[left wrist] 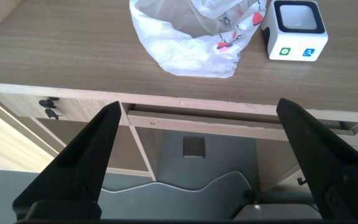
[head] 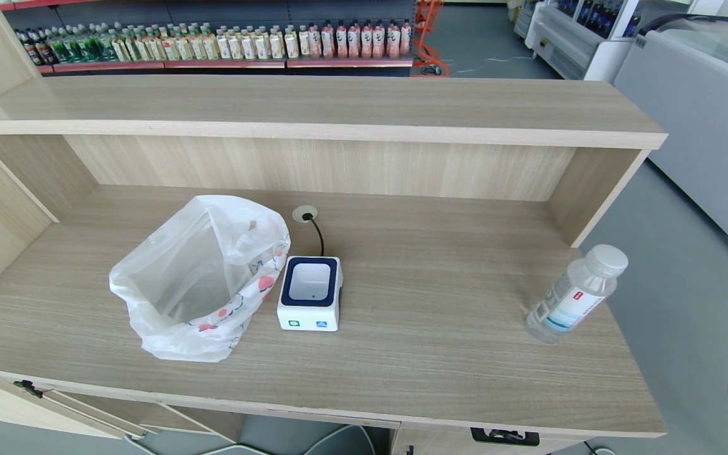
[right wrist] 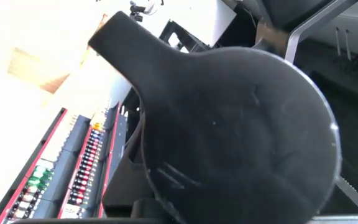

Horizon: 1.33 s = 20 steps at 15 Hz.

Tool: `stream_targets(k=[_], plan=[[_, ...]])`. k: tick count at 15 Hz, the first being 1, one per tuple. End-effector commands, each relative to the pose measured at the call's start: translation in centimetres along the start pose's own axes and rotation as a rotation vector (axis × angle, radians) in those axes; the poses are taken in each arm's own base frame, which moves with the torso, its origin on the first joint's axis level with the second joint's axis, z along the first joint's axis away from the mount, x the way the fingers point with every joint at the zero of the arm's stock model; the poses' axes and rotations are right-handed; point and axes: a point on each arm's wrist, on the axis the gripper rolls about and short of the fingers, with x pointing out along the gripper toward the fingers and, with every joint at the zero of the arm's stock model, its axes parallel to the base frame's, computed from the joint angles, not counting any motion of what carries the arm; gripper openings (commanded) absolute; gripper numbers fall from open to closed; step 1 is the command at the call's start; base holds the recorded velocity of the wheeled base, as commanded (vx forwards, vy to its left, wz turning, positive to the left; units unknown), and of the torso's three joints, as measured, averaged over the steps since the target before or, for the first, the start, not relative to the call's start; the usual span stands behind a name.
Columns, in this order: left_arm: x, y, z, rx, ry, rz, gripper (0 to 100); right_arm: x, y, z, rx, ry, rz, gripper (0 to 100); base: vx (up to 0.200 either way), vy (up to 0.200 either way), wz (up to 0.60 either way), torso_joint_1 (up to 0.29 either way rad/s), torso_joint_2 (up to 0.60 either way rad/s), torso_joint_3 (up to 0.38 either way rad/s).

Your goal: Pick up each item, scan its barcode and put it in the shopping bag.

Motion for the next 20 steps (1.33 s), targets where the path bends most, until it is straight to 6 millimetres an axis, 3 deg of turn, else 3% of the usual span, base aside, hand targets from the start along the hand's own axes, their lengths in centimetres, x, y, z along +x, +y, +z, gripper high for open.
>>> stream_targets(k=[1,8,11,13,16,17,19,20], plan=[[0.0,0.0,0.0,0.0,0.001,0.0,100,0.0,0.2,0.0,0.006,-0.002,0.0,0,0.0,0.0,0.0,0.0,0.0,0.0],[0.0,0.0,0.0,0.0,-0.001,0.0,100,0.0,0.0,-0.1,0.018,0.001,0.003,0,0.0,0.0,0.0,0.0,0.0,0.0],[0.0,0.0,0.0,0.0,-0.001,0.0,100,-2.7,-2.7,-5.0,0.087,0.243,0.238,0,0.0,0.0,0.0,0.0,0.0,0.0],[0.0,0.0,0.0,0.0,-0.001,0.0,100,-3.5,-3.7,-6.0,0.419,0.484,0.325,0,0.0,0.0,0.0,0.0,0.0,0.0],[0.0,0.0,0.0,0.0,-0.001,0.0,100,-4.2,-4.4,-4.6,0.872,0.961,0.341,0,0.0,0.0,0.0,0.0,0.0,0.0],[0.0,0.0,0.0,0.0,0.001,0.0,100,-3.9,-3.6,-3.7,1.075,0.965,0.265,0,0.0,0.0,0.0,0.0,0.0,0.0],[0.0,0.0,0.0,0.0,-0.001,0.0,100,-3.5,-3.2,-3.3,1.285,0.934,0.176,0,0.0,0.0,0.0,0.0,0.0,0.0],[0.0,0.0,0.0,0.0,0.001,0.0,100,-3.4,-3.0,-3.1,1.512,0.935,0.097,0,0.0,0.0,0.0,0.0,0.0,0.0]])
